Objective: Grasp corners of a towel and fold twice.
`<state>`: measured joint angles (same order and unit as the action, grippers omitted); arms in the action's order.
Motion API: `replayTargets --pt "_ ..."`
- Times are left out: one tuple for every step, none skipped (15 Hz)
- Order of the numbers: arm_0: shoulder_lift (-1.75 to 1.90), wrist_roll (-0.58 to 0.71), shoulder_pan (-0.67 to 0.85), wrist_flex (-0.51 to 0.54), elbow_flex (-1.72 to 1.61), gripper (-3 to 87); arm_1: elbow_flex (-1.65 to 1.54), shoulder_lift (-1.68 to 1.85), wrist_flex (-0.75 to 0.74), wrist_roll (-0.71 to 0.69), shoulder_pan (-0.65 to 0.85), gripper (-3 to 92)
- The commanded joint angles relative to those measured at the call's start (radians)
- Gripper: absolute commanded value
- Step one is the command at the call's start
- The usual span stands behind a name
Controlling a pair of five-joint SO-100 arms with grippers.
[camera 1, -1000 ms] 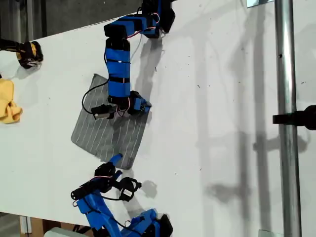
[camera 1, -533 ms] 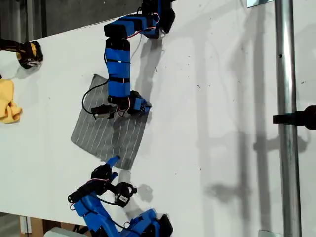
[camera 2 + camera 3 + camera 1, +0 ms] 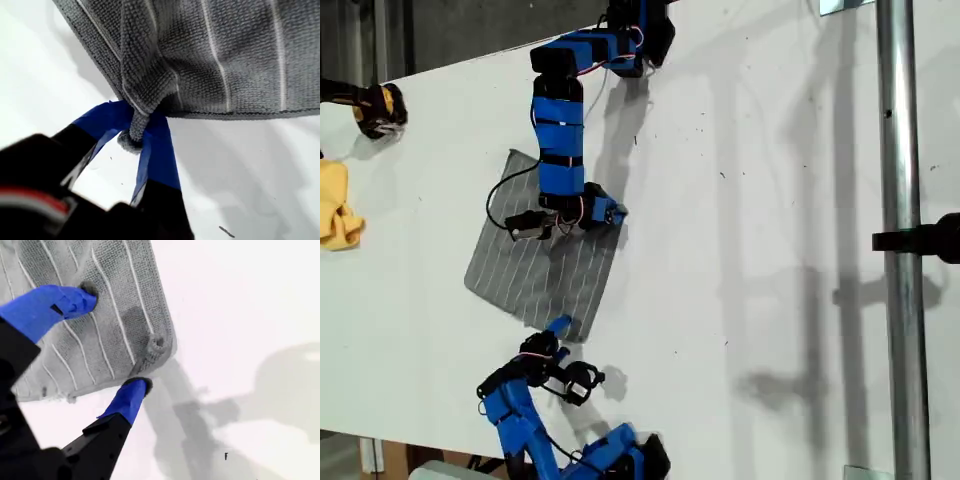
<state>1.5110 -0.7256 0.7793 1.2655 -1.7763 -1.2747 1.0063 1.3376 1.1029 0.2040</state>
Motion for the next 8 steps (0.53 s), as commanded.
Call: replayTargets --pt "-0.043 -0.023 -0.008 -0.026 0.012 28.9 0.002 0.077 0.000 0.012 -0.014 -0.1" --pt "-0.078 -0.035 -0.008 -0.028 0.025 28.8 0.002 0.077 0.000 0.012 -0.014 -0.1" --pt "-0.110 -0.041 -0.009 -0.028 0.040 28.8 0.000 0.077 0.000 0.012 -0.014 -0.1" --pt "-0.144 -0.052 -0.009 -0.018 0.060 28.7 0.000 0.077 -0.003 0.012 -0.014 -0.1" --pt "-0.178 -0.058 -0.012 -0.009 0.081 28.3 0.000 0.077 -0.005 0.012 -0.012 -0.1" --pt "-0.218 -0.069 -0.015 0.008 0.110 27.5 0.000 0.075 -0.006 0.012 -0.011 -0.1" --pt "-0.259 -0.080 -0.017 0.021 0.140 26.1 0.000 0.075 -0.008 0.009 -0.009 -0.1" --pt "-0.296 -0.084 -0.017 0.032 0.167 24.0 -0.002 0.075 -0.008 0.009 -0.008 -0.1"
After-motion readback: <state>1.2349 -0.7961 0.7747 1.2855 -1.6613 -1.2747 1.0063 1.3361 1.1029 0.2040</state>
